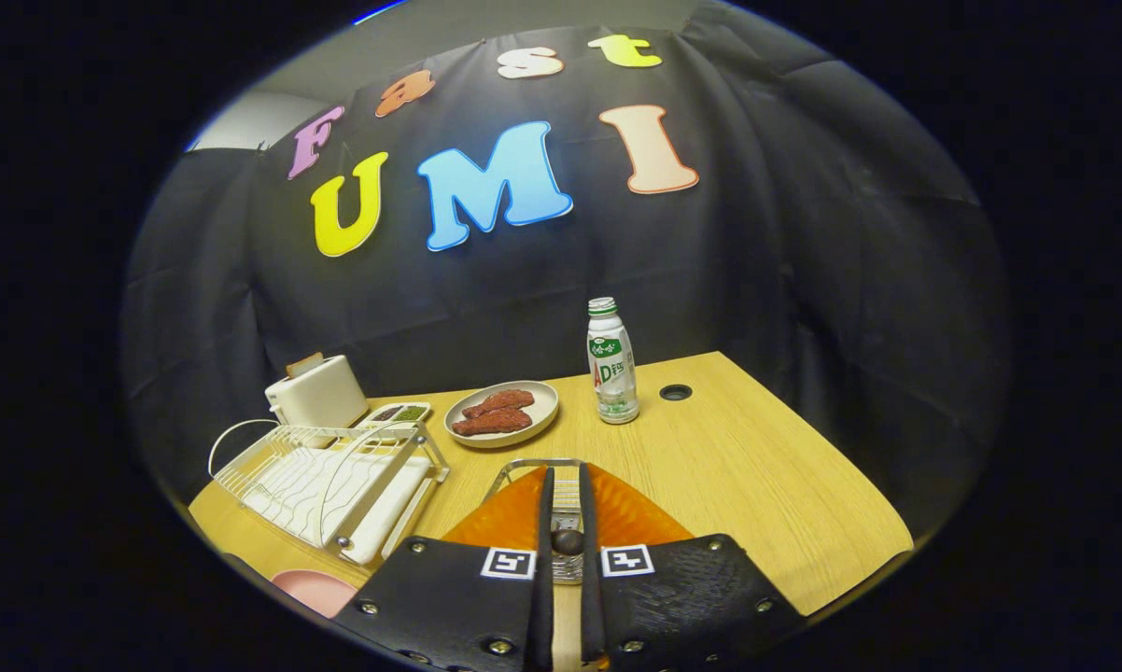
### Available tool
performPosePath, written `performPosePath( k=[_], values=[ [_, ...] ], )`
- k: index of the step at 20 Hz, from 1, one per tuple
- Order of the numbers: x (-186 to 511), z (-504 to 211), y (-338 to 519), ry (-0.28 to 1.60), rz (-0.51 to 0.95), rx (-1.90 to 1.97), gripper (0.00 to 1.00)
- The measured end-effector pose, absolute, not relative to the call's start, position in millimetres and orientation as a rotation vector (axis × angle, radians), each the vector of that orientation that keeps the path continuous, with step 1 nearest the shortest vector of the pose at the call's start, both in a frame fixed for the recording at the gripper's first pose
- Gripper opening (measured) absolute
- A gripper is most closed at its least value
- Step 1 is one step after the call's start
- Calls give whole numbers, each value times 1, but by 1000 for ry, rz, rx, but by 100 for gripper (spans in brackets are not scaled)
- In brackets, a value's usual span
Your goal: Take the plate from the dish rack, then take the spoon from the basket and place it into the plate.
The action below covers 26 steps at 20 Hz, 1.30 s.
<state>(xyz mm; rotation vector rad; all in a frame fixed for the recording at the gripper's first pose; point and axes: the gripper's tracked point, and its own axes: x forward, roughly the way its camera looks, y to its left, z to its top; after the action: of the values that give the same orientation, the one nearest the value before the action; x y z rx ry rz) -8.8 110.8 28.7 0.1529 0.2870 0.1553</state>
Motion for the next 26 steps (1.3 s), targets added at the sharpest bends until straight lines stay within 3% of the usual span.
performPosePath(
  k=[2, 3, 26],
  values=[
    [-8, 34, 109, 283, 137, 133, 11],
    [-9, 35, 111, 297, 142, 125, 6],
    [-12, 136, 134, 251, 150, 45, 6]
  ],
)
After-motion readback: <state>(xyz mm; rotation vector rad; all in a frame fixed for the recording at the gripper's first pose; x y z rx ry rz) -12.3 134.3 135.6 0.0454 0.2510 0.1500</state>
